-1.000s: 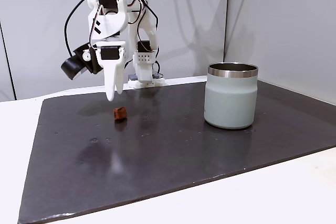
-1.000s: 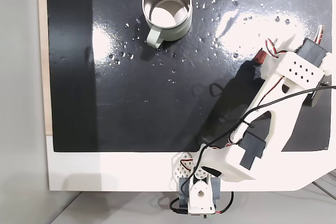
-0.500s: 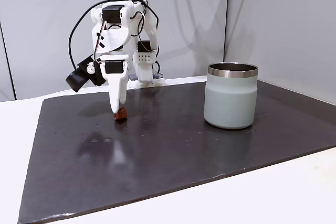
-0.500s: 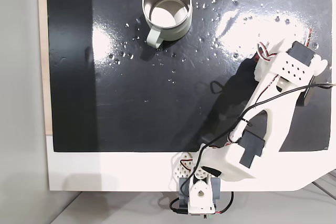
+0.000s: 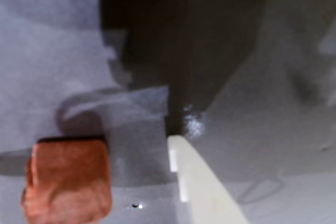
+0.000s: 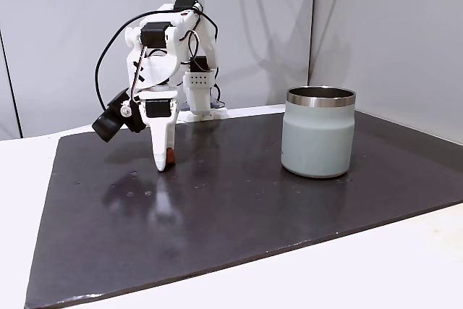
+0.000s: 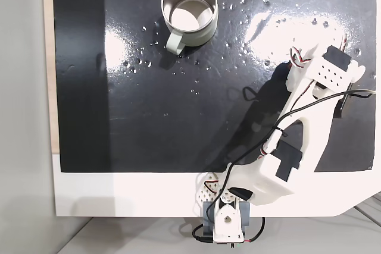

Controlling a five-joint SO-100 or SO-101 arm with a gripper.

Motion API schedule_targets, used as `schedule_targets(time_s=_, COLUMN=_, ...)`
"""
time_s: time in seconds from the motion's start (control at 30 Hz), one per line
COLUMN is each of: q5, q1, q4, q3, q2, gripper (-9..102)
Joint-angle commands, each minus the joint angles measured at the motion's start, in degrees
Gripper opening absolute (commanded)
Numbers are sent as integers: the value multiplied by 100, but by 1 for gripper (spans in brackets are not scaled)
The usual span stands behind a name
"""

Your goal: Grasp a cube and put it in the cup.

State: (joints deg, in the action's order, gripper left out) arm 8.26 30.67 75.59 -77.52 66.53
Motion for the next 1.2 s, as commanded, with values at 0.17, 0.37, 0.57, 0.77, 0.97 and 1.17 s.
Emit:
schedule_targets(time_s=0.17, q5=35, q1=-35, q4=-114, q3=26, q2=26, gripper=20)
schedule_targets(time_s=0.37, q5=44, q1=9, q4=-114, q3=26, q2=26, gripper=9)
schedule_targets(time_s=0.57, q5=79, q1=62, q4=-79, q3=26, q2=79, gripper=7)
schedule_targets(time_s=0.77, q5=53, q1=18, q4=246, q3=149, q2=510, gripper=7)
schedule_targets(time_s=0.97, q5=-9, q1=-132, q4=800, q3=422, q2=1169, gripper=7)
schedule_targets(time_s=1.17, q5=-53, q1=-211, q4=1380, q3=765, q2=1898, gripper=7)
